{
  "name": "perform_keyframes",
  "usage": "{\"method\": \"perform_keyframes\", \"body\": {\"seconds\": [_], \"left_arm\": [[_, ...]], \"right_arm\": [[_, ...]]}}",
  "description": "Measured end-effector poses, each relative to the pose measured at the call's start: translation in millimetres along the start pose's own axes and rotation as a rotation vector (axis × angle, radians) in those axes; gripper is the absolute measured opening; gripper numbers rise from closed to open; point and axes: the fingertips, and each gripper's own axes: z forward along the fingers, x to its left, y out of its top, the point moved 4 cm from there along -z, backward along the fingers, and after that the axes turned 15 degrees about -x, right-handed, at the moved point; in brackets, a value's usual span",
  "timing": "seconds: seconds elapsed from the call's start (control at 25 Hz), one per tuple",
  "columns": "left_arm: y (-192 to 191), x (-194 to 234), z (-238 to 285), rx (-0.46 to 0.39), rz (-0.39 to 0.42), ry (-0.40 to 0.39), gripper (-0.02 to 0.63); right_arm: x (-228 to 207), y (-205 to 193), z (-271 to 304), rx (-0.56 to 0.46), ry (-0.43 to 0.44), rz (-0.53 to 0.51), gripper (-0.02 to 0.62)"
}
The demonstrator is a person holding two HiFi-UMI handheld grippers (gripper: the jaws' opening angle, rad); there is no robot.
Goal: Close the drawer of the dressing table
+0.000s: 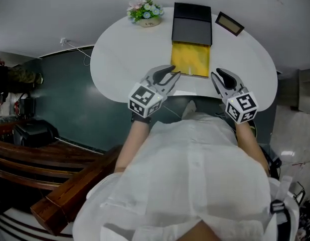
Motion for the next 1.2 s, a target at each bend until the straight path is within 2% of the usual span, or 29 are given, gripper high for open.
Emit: {"method": "perform_keyframes", "body": {"seconds": [0.2,0.48,0.88,1.04,1.2], "left_arm": [[0.7,13.6,22.1,0.059,0.027,-0.051,0.121],[-16.9,28.2,40.7,0.151,0.116,-0.119,0.137],[-53.8,32.9,46.7,0.353,0.181,-0.334,0.141],[-72.9,35.2,50.0,0.462,0.212,-0.441,0.143],[-89.0,36.1,54.5,0.552,0.238,-0.525,0.144]], "right_arm": [[-13.1,0.4,14.3,0.039,0.023,-0.018,0.08],[-17.0,-19.2,28.1,0.125,0.083,-0.077,0.093],[-15.6,-35.3,47.3,0.254,0.119,-0.134,0.1],[-14.6,-42.7,54.9,0.343,0.189,-0.176,0.1],[-8.8,-57.0,63.7,0.448,0.301,-0.227,0.1]]}}
